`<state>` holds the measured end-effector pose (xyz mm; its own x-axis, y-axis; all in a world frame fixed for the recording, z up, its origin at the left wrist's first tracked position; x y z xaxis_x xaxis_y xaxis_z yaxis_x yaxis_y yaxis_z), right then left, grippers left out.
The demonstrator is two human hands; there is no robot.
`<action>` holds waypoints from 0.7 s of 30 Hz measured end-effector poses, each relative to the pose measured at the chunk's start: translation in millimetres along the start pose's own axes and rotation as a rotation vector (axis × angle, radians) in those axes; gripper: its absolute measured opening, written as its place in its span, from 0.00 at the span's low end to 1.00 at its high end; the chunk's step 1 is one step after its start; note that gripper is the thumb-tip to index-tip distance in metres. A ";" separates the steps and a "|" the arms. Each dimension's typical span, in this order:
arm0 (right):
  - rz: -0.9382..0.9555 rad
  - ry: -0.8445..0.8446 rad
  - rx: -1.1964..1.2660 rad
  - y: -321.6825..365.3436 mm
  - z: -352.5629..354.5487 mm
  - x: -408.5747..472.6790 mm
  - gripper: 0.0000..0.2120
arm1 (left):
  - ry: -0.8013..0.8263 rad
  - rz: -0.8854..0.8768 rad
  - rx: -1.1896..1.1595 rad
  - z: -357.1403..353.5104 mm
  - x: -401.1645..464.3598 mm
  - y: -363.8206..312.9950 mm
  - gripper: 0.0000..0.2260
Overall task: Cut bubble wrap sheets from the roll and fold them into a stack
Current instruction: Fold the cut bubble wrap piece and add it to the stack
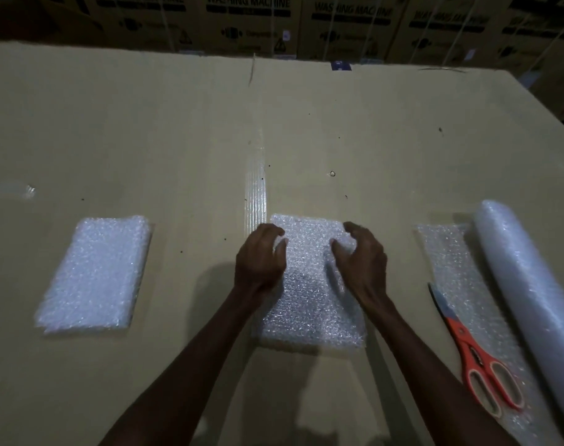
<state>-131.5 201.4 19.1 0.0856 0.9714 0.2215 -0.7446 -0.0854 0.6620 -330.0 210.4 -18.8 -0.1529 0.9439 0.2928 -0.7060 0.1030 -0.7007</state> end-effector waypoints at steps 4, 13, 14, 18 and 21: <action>0.129 0.290 -0.187 3.9 -32.8 -40.5 0.25 | 0.168 -0.138 0.254 -26.3 -35.4 -0.7 0.20; 0.278 0.330 -0.392 -18.5 -62.3 -65.4 0.30 | 0.360 -0.118 0.365 -37.8 -58.3 7.9 0.27; 0.284 0.333 -0.400 -18.7 -61.5 -65.9 0.30 | 0.364 -0.120 0.369 -36.4 -59.9 6.6 0.27; 0.317 0.352 -0.399 -21.0 -60.0 -74.2 0.30 | 0.356 -0.098 0.366 -32.0 -68.7 2.6 0.26; 0.323 0.385 -0.398 -20.8 -59.3 -75.0 0.31 | 0.369 -0.106 0.387 -31.5 -73.3 2.5 0.26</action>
<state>-161.7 143.5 -53.7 -0.3729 0.9269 0.0430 -0.8883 -0.3700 0.2722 -298.8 151.4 -62.5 0.1364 0.9893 0.0525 -0.9179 0.1461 -0.3689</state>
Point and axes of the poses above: each hand's wrist, its own x-axis towards the middle knuckle, its own z-axis out of the back of the hand, y = z × x, the point moved 4 cm from there along x, towards the middle knuckle, and after that the axes turned 10 degrees about z, right-handed, at the moved point
